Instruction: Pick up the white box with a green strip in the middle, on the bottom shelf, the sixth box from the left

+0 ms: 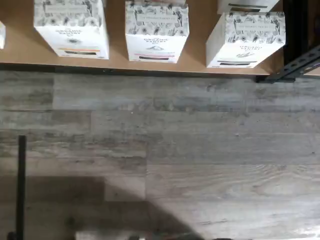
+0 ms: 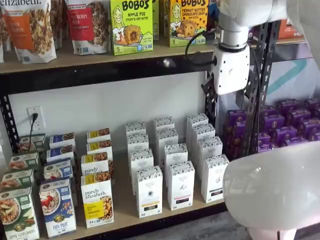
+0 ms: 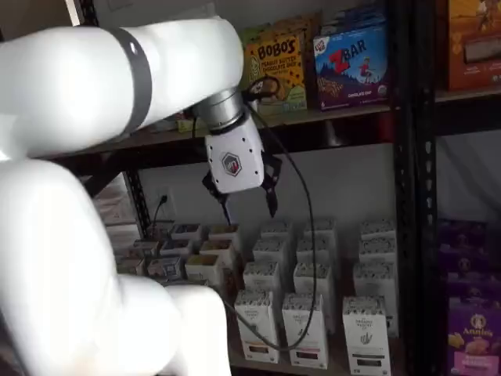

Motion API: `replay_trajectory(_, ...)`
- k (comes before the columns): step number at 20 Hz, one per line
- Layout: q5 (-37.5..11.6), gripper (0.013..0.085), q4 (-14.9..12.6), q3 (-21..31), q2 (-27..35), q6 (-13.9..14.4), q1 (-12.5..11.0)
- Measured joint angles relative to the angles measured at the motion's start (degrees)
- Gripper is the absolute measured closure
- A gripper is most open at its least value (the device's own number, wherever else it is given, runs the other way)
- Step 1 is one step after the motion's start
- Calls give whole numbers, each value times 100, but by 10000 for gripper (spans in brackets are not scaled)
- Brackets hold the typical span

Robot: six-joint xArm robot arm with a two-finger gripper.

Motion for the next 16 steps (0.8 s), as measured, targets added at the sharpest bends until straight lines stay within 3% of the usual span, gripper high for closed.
replay_trajectory(8, -1171, 130, -10, 591, 694, -94, -192)
replay_trajectory(14, -2134, 130, -60, 897, 1606, -153, -346)
replay_trajectory(16, -2515, 130, 85, 983, 1928, -290, -415)
